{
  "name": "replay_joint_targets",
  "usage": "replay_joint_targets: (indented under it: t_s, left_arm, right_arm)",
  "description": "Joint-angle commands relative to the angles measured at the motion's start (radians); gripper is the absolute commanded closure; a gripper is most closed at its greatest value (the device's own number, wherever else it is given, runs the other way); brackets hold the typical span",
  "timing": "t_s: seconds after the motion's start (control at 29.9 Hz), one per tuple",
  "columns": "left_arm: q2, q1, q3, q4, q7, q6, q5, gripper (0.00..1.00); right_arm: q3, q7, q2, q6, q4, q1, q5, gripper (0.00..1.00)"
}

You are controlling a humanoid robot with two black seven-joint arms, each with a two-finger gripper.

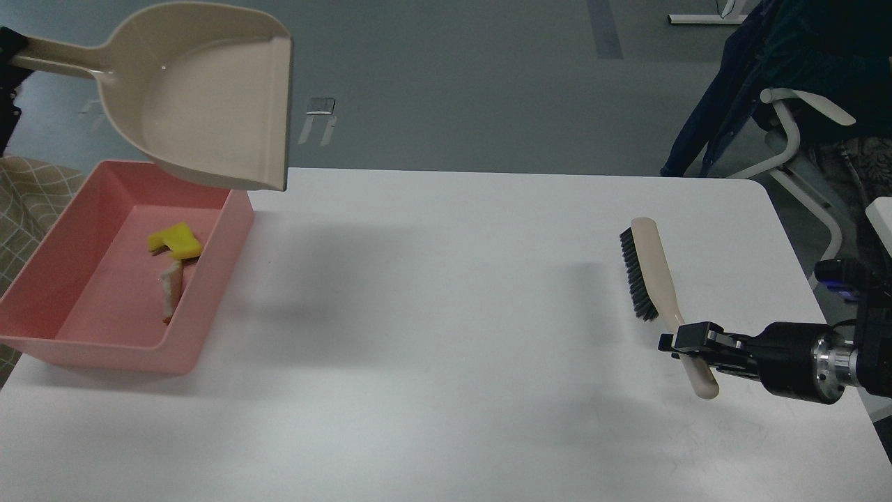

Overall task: Sweep and dump garbage into bin
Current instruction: 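Lower the dustpan back onto the table with the left gripper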

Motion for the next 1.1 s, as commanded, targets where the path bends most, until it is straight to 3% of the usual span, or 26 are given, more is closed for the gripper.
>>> replay_joint_targets:
  t_s: [0.0,0.13,0.4,0.6,1.07]
  left_arm:
    - [-0.050,-0.099,0.143,-0.011,0.006,0.063,0.026,1.00]
    - [-0.171,-0.234,0.316,-0.011,0.037,0.129,0.105,1.00]
    - [-0.352,-0.276,0.490,-0.011,0.057,0.223,0.216,1.00]
    - [-0.476,-0.263,0.566,0.004,0.060,0.255,0.331,1.00]
    - [-0.596,-0.263,0.579,0.163,0.054,0.293,0.423,1.00]
  right_arm:
    - [-0.003,0.001,-0.001,0.000,0.000,0.000,0.000,1.00]
    - [-0.005,0.001,-0.001,0.000,0.000,-0.001,0.000,1.00]
    - [-0.005,0.001,-0.001,-0.002,-0.002,-0.008,0.000,1.00]
    - [-0.003,0.001,0.000,-0.006,-0.002,-0.020,0.000,1.00]
    - [-0.005,0.001,0.000,-0.008,-0.002,-0.021,0.000,1.00]
